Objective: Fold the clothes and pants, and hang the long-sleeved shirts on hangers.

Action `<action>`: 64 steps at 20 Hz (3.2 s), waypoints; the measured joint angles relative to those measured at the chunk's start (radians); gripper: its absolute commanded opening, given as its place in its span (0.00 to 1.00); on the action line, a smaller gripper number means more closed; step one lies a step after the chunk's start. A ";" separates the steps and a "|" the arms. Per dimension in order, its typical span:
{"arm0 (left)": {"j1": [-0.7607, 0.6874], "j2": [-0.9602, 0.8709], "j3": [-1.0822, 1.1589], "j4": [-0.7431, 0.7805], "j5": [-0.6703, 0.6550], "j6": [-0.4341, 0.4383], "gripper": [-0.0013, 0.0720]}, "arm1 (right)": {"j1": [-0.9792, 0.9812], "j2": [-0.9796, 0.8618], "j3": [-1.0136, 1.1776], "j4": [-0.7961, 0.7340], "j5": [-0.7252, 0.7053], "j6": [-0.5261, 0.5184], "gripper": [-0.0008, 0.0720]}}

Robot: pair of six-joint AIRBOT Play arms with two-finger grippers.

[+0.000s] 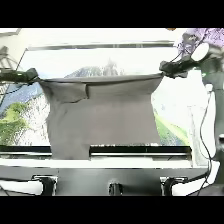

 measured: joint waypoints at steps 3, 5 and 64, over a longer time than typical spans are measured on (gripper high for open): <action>-0.030 -0.153 0.130 -0.002 0.039 0.018 0.03 | 0.000 -0.069 -0.001 0.005 -0.085 0.000 0.06; -0.038 -0.200 0.194 -0.003 0.052 0.029 0.03 | 0.000 -0.086 -0.001 0.007 -0.119 0.000 0.06; 0.369 0.460 -1.191 -0.371 -0.170 0.404 0.44 | -0.318 0.282 -0.858 0.258 0.083 -0.293 0.67</action>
